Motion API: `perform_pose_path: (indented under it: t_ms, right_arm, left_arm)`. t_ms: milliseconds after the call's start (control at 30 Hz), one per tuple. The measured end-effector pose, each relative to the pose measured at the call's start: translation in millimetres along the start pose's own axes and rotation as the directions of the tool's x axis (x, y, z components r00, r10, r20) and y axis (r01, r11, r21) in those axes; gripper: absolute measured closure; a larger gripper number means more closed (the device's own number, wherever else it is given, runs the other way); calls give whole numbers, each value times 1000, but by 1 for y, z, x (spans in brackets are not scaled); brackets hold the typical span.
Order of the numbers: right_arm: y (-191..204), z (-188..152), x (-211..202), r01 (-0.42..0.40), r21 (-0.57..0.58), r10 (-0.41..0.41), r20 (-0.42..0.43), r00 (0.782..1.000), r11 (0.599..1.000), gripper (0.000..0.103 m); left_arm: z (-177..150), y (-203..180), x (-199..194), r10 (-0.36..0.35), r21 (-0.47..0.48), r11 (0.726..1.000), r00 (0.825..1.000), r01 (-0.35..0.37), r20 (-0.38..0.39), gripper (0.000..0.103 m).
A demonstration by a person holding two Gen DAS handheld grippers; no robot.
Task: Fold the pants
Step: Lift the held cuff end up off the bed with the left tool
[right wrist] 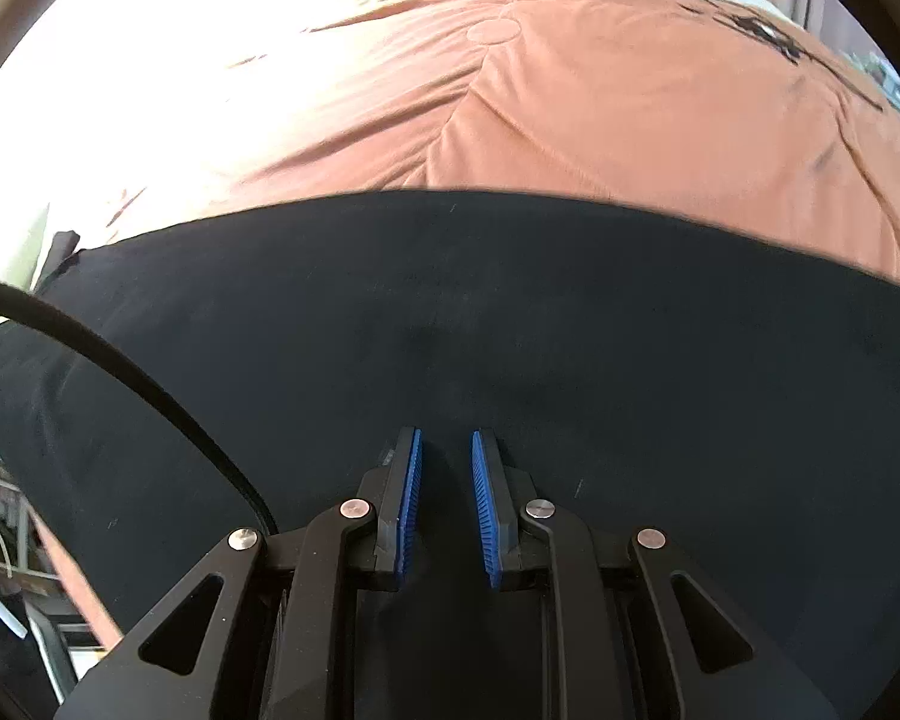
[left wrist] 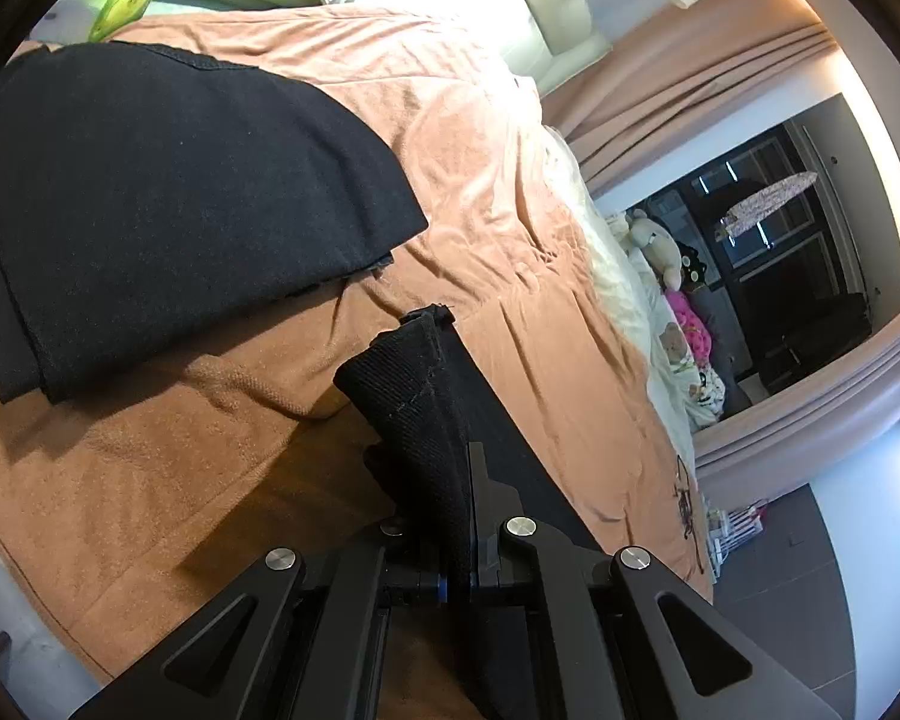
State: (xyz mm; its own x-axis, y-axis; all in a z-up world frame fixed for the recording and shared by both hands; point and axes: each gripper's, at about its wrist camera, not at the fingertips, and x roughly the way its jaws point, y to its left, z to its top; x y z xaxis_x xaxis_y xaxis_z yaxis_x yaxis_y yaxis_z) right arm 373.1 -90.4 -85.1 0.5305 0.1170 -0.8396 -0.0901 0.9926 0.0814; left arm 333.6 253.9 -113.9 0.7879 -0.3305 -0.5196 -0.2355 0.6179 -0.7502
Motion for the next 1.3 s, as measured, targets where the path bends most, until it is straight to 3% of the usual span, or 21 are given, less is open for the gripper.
perform_pose_path:
  t_ms: [367, 667, 1300]
  right_arm:
    - [6, 27, 30, 35, -13, -34, 8, 999, 999, 88]
    - [-10, 35, 24, 11, 20, -11, -11, 1000, 1000, 88]
    - [24, -82, -36, -171, -22, 170, -54, 984, 985, 88]
  left_arm:
    - [-5, 21, 5, 14, -31, 999, 1000, -14, -18, 99]
    - [0, 0, -4, -17, -14, 1000, 1000, 17, -6, 99]
    - [0, -136, -53, -122, 184, 976, 992, 116, 21, 99]
